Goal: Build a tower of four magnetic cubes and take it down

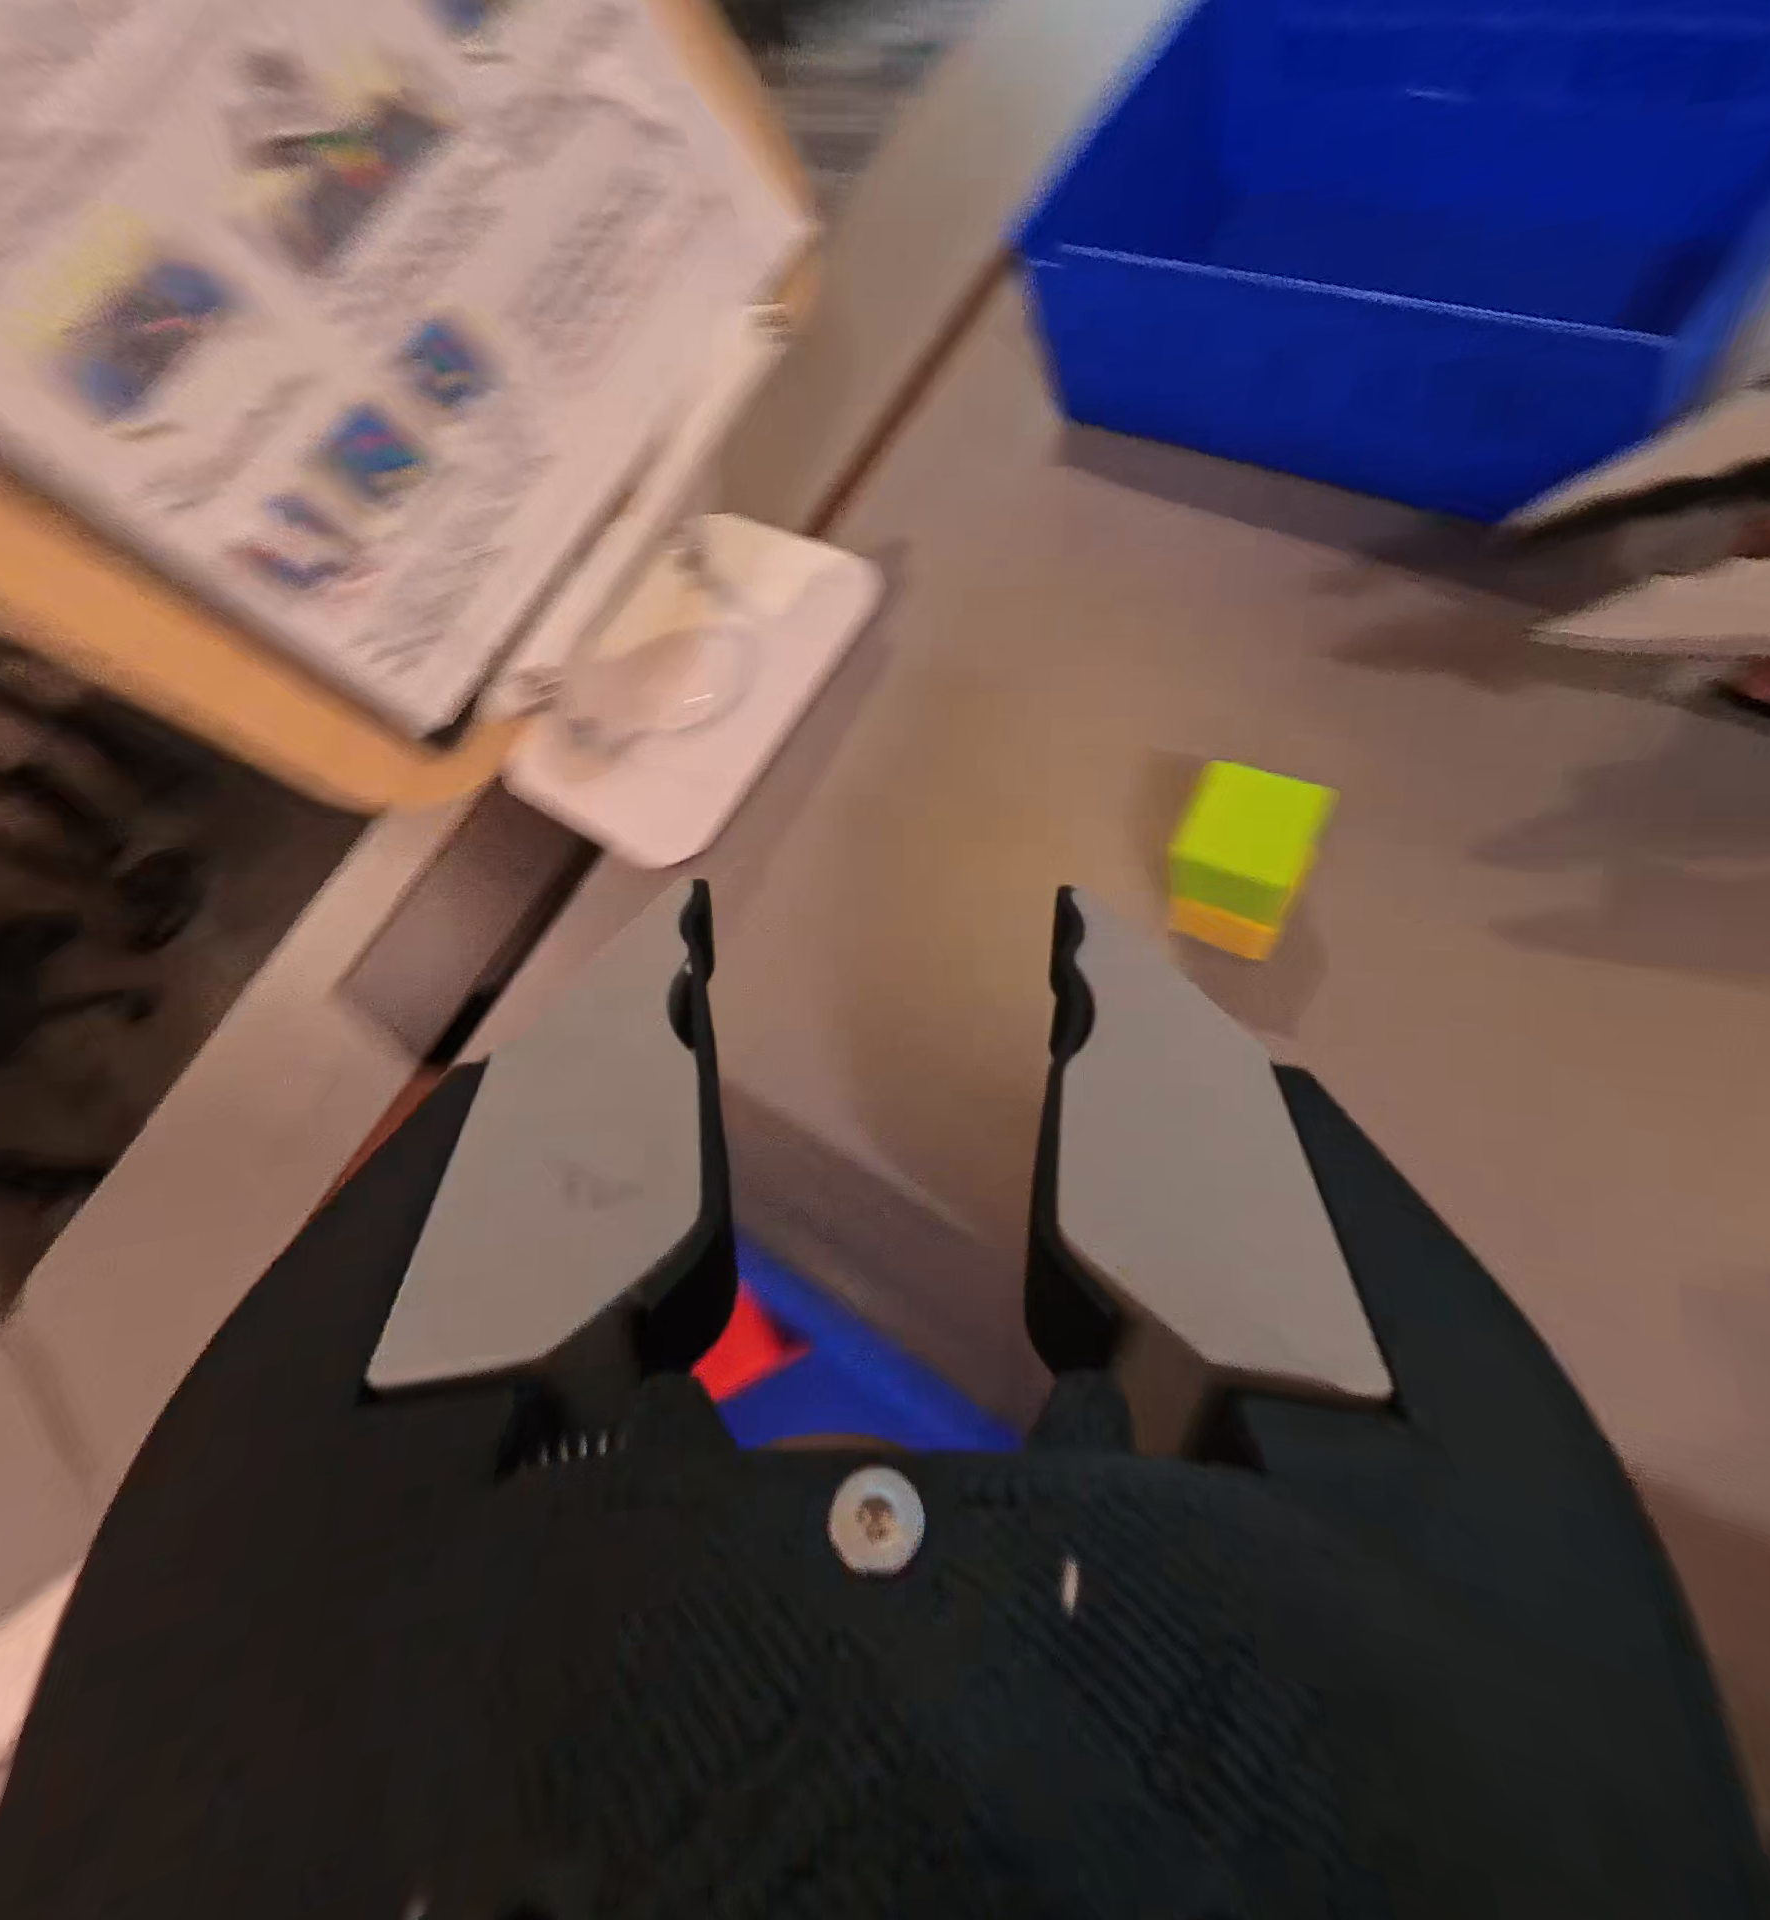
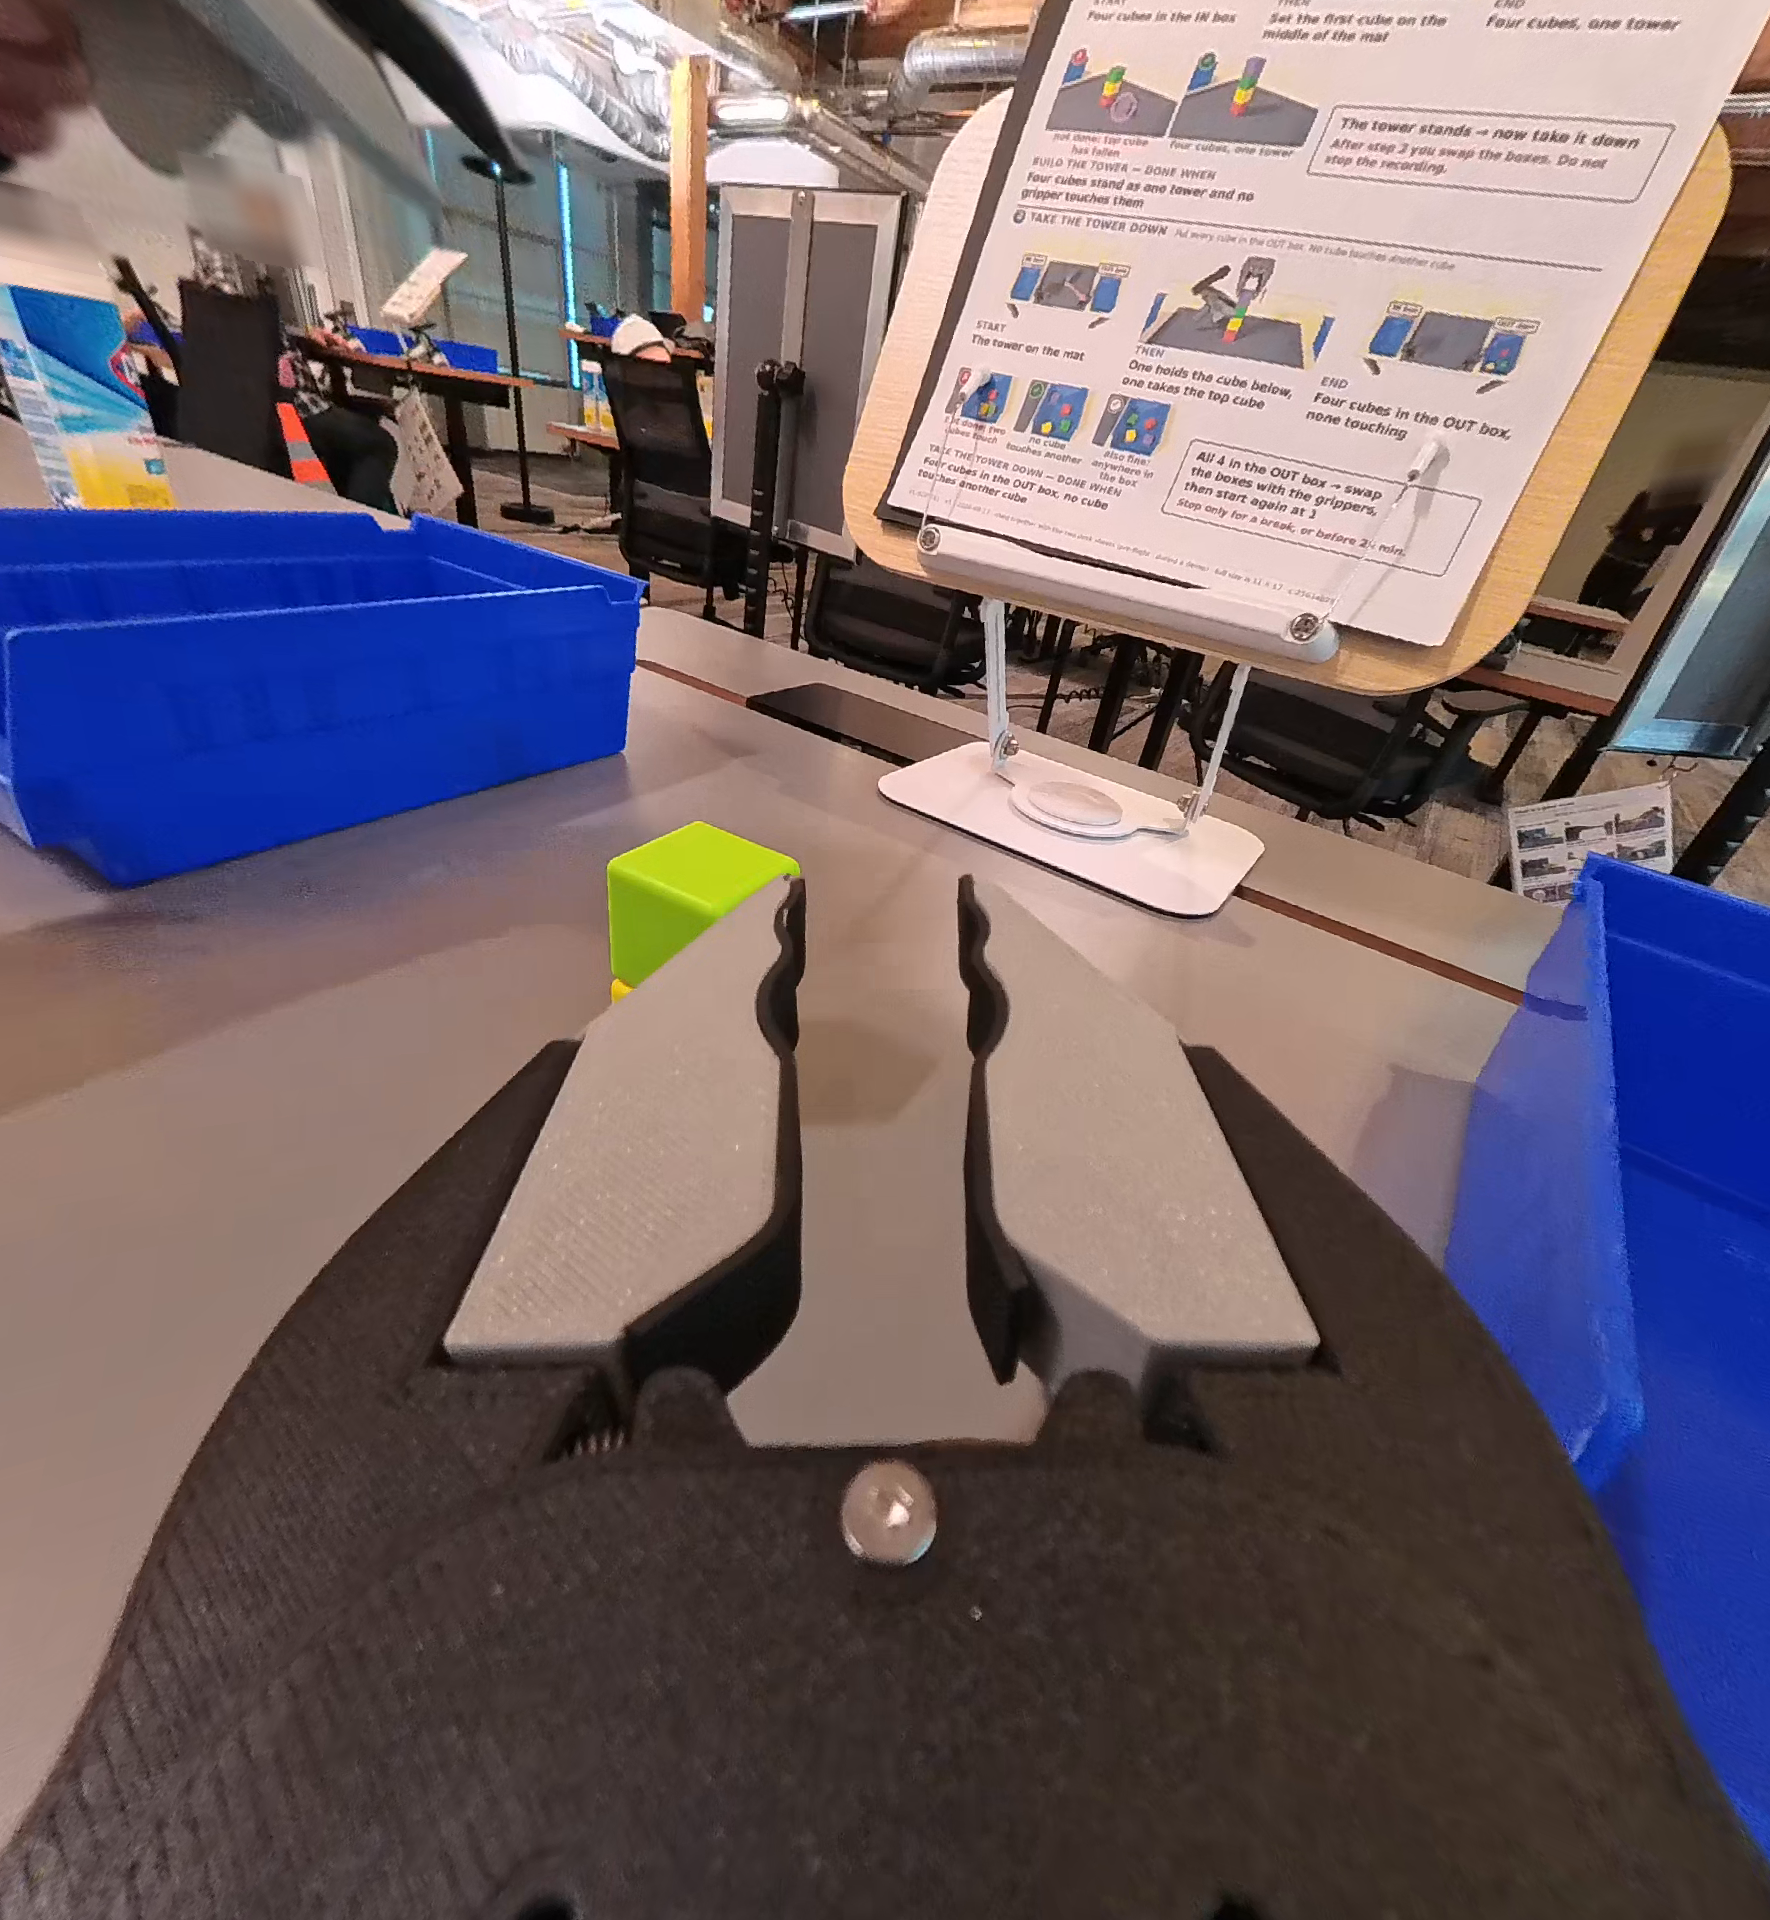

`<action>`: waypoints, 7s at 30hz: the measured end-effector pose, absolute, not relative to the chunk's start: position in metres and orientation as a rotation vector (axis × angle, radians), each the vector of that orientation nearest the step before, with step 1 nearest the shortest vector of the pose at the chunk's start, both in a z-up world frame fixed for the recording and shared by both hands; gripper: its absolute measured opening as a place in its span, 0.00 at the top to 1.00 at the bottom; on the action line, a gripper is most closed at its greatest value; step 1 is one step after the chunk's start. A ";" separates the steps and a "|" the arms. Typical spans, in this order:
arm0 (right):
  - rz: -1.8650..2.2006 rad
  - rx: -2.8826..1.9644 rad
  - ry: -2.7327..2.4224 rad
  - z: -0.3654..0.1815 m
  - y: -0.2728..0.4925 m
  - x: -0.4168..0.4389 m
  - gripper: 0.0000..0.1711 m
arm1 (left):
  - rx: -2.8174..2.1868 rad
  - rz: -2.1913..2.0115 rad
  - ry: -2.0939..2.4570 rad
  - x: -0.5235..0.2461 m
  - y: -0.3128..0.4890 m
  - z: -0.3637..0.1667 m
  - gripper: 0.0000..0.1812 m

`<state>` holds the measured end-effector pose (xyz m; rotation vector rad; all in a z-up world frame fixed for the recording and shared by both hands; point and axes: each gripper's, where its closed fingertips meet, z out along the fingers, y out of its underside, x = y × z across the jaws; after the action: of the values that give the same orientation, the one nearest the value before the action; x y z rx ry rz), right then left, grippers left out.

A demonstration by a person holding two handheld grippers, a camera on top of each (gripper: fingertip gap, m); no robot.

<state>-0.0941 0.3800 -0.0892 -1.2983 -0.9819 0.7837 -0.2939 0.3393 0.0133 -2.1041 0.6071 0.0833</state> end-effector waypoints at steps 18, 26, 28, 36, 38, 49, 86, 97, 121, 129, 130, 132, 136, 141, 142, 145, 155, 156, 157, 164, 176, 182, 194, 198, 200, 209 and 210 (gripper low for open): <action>0.730 -1.333 -1.037 -0.104 0.383 -0.101 0.84 | -2.483 0.103 -0.288 -0.464 0.288 -0.137 0.67; 0.723 -1.320 -1.056 -0.104 0.379 -0.104 0.85 | -2.617 0.048 -0.250 -0.458 0.302 -0.206 0.69; 0.725 -1.319 -1.053 -0.103 0.379 -0.103 0.85 | -2.619 0.085 -0.218 -0.460 0.304 -0.210 0.73; 0.742 -1.303 -1.058 -0.100 0.375 -0.104 0.85 | -2.524 -0.044 -0.178 -0.453 0.294 -0.147 0.73; 0.745 -1.298 -1.052 -0.098 0.374 -0.103 0.85 | -2.470 -0.125 -0.165 -0.447 0.288 -0.118 0.73; 0.767 -1.296 -1.026 -0.094 0.375 -0.100 0.85 | -2.186 -0.515 0.611 -0.308 0.245 0.000 0.74; 0.804 -1.292 -1.009 -0.090 0.374 -0.098 0.85 | -2.289 -0.230 1.327 -0.172 0.364 -0.103 0.74; 0.805 -1.286 -1.006 -0.089 0.373 -0.098 0.85 | -2.392 -0.143 1.192 -0.180 0.379 -0.119 0.74; 0.803 -1.296 -1.008 -0.091 0.374 -0.098 0.85 | -2.318 -0.239 1.005 -0.173 0.380 -0.096 0.45; 0.788 -1.304 -1.026 -0.095 0.374 -0.101 0.85 | -2.082 -0.115 0.674 -0.227 0.370 -0.012 0.43; 0.785 -1.305 -1.028 -0.096 0.374 -0.101 0.85 | -2.056 -0.063 0.597 -0.246 0.368 -0.001 0.43; 0.778 -1.307 -1.036 -0.097 0.374 -0.102 0.85 | -2.014 0.043 0.418 -0.290 0.360 0.019 0.44; 0.762 -1.310 -1.055 -0.101 0.373 -0.105 0.85 | -2.021 0.218 0.085 -0.383 0.335 0.028 0.44; 0.741 -1.316 -1.082 -0.106 0.371 -0.109 0.85 | -2.104 0.294 -0.154 -0.452 0.315 -0.008 0.47; 0.737 -1.316 -1.085 -0.106 0.371 -0.109 0.85 | -2.117 0.317 -0.198 -0.464 0.313 -0.016 0.47; 0.736 -1.320 -1.091 -0.108 0.371 -0.110 0.85 | -2.152 0.325 -0.312 -0.493 0.312 -0.044 0.48; 0.727 -1.317 -1.124 -0.111 0.368 -0.114 0.85 | -2.331 0.307 -0.511 -0.551 0.315 -0.150 0.50; 0.726 -1.318 -1.126 -0.112 0.368 -0.114 0.85 | -2.352 0.324 -0.520 -0.556 0.315 -0.158 0.50; 0.722 -1.318 -1.127 -0.112 0.368 -0.115 0.85 | -2.372 0.345 -0.523 -0.561 0.314 -0.166 0.50; 0.717 -1.332 -1.121 -0.114 0.371 -0.114 0.85 | -2.406 0.315 -0.553 -0.572 0.314 -0.205 0.73; 0.725 -1.338 -1.097 -0.112 0.374 -0.110 0.85 | -2.355 0.265 -0.353 -0.525 0.299 -0.130 0.73; 0.753 -1.357 -1.070 -0.112 0.378 -0.108 0.86 | -2.283 0.153 0.044 -0.431 0.311 -0.045 0.73; 0.749 -1.357 -1.072 -0.114 0.378 -0.106 0.86 | -2.258 -0.105 0.997 -0.213 0.324 -0.018 0.74; 0.760 -1.353 -1.068 -0.112 0.377 -0.106 0.86 | -2.255 -0.096 1.043 -0.192 0.346 -0.026 0.74; 0.761 -1.351 -1.069 -0.112 0.377 -0.106 0.86 | -2.266 -0.120 1.041 -0.186 0.354 -0.032 0.74; 0.767 -1.336 -1.075 -0.110 0.374 -0.107 0.86 | -2.274 -0.141 1.026 -0.177 0.379 -0.056 0.74; 0.767 -1.336 -1.074 -0.109 0.374 -0.107 0.86 | -2.280 -0.140 1.035 -0.177 0.380 -0.060 0.74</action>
<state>-0.1069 0.3736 -0.1094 -1.3361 -1.0736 0.7667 -0.1769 0.3798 -0.0600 -2.2800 1.0351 -0.1403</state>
